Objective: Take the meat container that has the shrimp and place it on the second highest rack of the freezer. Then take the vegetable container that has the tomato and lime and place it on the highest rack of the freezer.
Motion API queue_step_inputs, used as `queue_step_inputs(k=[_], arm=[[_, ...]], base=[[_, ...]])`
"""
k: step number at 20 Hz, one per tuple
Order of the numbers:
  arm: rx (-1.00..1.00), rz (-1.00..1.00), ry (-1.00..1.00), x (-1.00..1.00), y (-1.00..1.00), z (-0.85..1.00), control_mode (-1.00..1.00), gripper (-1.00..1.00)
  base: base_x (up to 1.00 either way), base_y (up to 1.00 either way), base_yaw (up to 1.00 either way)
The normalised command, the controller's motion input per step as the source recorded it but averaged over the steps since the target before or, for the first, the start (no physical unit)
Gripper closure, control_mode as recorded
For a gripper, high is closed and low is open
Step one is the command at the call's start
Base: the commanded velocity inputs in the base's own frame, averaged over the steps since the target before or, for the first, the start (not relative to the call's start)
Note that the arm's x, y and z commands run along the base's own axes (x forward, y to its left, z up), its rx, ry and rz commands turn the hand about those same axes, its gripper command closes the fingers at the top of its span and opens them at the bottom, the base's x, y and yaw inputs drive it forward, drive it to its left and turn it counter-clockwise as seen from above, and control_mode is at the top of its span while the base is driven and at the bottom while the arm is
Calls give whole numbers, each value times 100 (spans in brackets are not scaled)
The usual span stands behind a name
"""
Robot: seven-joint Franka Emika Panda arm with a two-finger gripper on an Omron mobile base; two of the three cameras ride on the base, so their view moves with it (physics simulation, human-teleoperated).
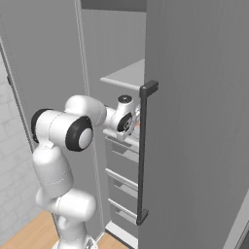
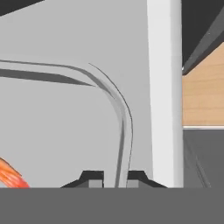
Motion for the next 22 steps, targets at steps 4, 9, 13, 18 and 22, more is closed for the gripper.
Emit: queue_step_inputs(k=[4, 9, 13, 18, 22], arm=[[0, 0, 0, 38, -11, 0, -100, 100], [0, 0, -2, 7, 0, -2, -100, -100], [-2, 0, -13, -7, 6, -8, -100, -100], [-1, 0, -23, -21, 3, -3, -100, -100], [0, 0, -26, -40, 0, 1, -100, -100]], base=[[0, 0, 0], [0, 0, 0], [0, 0, 0], [0, 0, 0], [0, 0, 0]])
